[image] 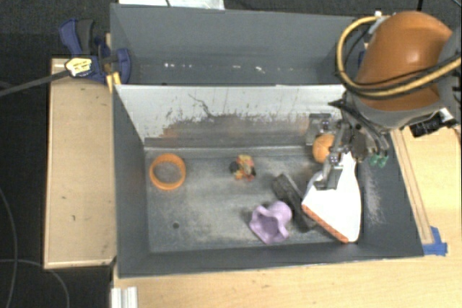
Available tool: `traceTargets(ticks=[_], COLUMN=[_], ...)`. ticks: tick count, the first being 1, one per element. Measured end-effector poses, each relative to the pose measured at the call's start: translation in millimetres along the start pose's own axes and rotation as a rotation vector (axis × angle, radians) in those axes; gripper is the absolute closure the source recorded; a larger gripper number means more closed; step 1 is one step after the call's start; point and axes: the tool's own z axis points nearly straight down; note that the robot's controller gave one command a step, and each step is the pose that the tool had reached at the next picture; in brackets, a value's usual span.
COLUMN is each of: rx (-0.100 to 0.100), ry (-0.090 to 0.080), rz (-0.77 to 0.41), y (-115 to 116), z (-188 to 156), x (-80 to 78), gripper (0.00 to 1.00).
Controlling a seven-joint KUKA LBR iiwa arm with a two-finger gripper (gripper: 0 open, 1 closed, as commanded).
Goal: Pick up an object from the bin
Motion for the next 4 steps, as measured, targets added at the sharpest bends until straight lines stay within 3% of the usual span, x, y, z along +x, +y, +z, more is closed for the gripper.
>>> traceTargets(ticks=[3, 4], rx=[0.001, 0.001], ry=[-0.011, -0.013], rz=[-0.048, -0.080], y=[-5.2, -8.1], z=[-6.4, 61.0], x=[3.1, -9.1], gripper=[0.00, 0.00])
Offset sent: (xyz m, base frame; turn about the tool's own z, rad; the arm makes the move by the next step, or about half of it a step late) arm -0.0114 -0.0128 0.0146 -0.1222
